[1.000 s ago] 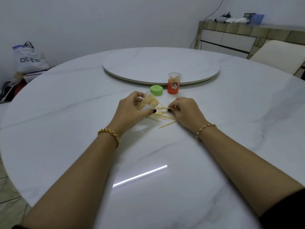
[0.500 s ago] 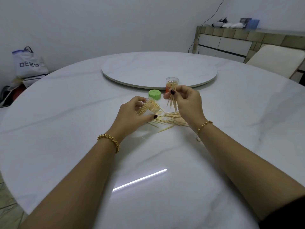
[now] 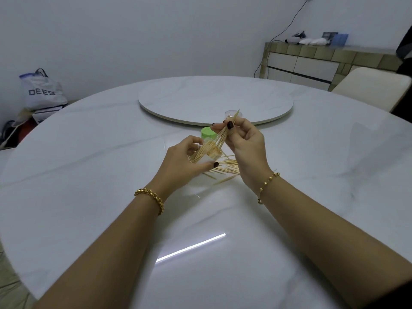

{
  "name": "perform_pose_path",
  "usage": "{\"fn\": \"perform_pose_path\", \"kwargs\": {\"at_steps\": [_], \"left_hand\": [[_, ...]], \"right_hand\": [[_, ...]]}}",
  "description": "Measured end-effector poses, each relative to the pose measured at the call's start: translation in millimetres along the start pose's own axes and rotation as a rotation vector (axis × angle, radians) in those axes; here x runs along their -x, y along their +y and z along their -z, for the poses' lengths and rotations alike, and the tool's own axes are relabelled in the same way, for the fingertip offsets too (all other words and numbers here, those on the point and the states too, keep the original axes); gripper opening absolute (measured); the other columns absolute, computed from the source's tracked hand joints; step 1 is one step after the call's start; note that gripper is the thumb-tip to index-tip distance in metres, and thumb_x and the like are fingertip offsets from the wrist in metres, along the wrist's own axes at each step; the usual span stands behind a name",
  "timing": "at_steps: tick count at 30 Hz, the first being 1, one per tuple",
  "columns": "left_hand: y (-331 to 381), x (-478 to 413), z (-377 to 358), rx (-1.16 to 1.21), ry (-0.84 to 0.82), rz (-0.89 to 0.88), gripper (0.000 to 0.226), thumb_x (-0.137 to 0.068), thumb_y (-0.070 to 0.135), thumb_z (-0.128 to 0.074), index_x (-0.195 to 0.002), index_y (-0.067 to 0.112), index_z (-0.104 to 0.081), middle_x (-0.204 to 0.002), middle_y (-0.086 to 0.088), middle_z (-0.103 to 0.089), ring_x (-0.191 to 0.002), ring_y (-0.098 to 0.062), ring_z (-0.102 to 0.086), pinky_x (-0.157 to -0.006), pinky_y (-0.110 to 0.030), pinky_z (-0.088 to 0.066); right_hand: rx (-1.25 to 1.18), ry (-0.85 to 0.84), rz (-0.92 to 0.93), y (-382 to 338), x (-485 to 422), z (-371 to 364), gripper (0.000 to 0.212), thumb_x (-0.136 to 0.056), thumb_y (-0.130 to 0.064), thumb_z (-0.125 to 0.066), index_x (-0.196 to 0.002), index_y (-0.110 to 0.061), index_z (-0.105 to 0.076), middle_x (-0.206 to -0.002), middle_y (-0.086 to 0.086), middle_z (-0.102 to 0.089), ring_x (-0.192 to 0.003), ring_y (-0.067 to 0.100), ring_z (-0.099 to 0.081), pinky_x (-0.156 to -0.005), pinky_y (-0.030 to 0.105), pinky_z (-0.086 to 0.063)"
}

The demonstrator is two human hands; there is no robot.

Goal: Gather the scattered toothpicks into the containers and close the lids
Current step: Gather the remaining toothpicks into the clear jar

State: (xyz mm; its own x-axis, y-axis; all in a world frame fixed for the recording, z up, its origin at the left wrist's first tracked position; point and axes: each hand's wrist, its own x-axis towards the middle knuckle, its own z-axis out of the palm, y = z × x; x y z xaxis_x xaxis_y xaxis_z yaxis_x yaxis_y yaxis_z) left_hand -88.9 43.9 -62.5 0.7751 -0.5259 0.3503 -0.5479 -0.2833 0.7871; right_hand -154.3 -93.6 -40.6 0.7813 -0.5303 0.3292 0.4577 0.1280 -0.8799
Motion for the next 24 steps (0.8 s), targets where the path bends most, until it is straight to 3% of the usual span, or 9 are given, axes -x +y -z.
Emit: {"fn": "perform_pose_path", "kwargs": {"at_steps": [6, 11, 16, 19, 21, 24], "left_hand": [[-0.9, -1.9, 0.7, 0.045, 0.037, 0.010, 0.050, -0.067, 0.030, -0.085, -0.111, 0.022, -0.060, -0.101, 0.004, -0.066, -0.100, -0.007, -0.063, -0.079, -0.011, -0.047], [-0.8, -1.9, 1.0, 0.045, 0.039, 0.008, 0.051, -0.068, 0.030, -0.085, -0.112, 0.021, -0.061, -0.102, 0.004, -0.066, -0.098, -0.006, -0.062, -0.079, -0.009, -0.046], [1.0, -0.7, -0.1, 0.046, 0.026, 0.002, 0.051, -0.068, 0.029, -0.085, -0.112, 0.021, -0.061, -0.101, 0.006, -0.066, -0.097, -0.004, -0.062, -0.077, -0.007, -0.046], [3.4, 0.9, -1.6, 0.063, 0.014, 0.000, 0.050, -0.068, 0.029, -0.084, -0.111, 0.021, -0.061, -0.100, 0.009, -0.066, -0.096, 0.000, -0.061, -0.075, -0.004, -0.046], [5.8, 1.4, -4.6, 0.070, 0.000, -0.008, 0.048, -0.067, 0.029, -0.085, -0.109, 0.023, -0.061, -0.099, 0.010, -0.065, -0.095, 0.002, -0.061, -0.075, -0.004, -0.046], [8.5, 2.1, -10.9, 0.059, -0.035, -0.034, 0.049, -0.066, 0.030, -0.085, -0.108, 0.025, -0.060, -0.099, 0.007, -0.066, -0.094, -0.001, -0.062, -0.076, -0.008, -0.047]], "right_hand": [[0.126, -0.029, 0.028, 16.3, 9.5, -2.3, 0.009, -0.097, -0.004, -0.050, -0.102, -0.004, -0.057, -0.098, 0.008, -0.073, -0.091, 0.018, -0.071, -0.080, 0.025, -0.055], [0.241, -0.021, 0.106, 28.0, 11.5, -0.6, 0.026, -0.097, 0.001, -0.044, -0.114, -0.017, -0.053, -0.108, -0.003, -0.071, -0.109, 0.012, -0.063, -0.095, 0.037, -0.051], [0.251, -0.058, 0.143, 25.3, 18.3, -3.4, 0.035, -0.100, -0.002, -0.036, -0.125, -0.022, -0.050, -0.119, -0.001, -0.063, -0.106, 0.005, -0.062, -0.082, 0.018, -0.050], [0.243, -0.050, 0.165, 24.4, 19.8, -4.7, 0.033, -0.102, -0.008, -0.034, -0.131, -0.017, -0.047, -0.126, 0.003, -0.060, -0.114, 0.007, -0.058, -0.084, 0.015, -0.048], [0.246, -0.025, 0.196, 24.1, 19.2, -5.0, 0.034, -0.099, -0.017, -0.034, -0.129, -0.017, -0.049, -0.125, 0.004, -0.061, -0.115, 0.009, -0.058, -0.088, 0.020, -0.049], [0.274, 0.024, 0.211, 21.6, 17.3, -5.0, 0.035, -0.096, -0.025, -0.032, -0.124, -0.021, -0.054, -0.121, 0.000, -0.065, -0.109, 0.017, -0.062, -0.090, 0.039, -0.052]]}}
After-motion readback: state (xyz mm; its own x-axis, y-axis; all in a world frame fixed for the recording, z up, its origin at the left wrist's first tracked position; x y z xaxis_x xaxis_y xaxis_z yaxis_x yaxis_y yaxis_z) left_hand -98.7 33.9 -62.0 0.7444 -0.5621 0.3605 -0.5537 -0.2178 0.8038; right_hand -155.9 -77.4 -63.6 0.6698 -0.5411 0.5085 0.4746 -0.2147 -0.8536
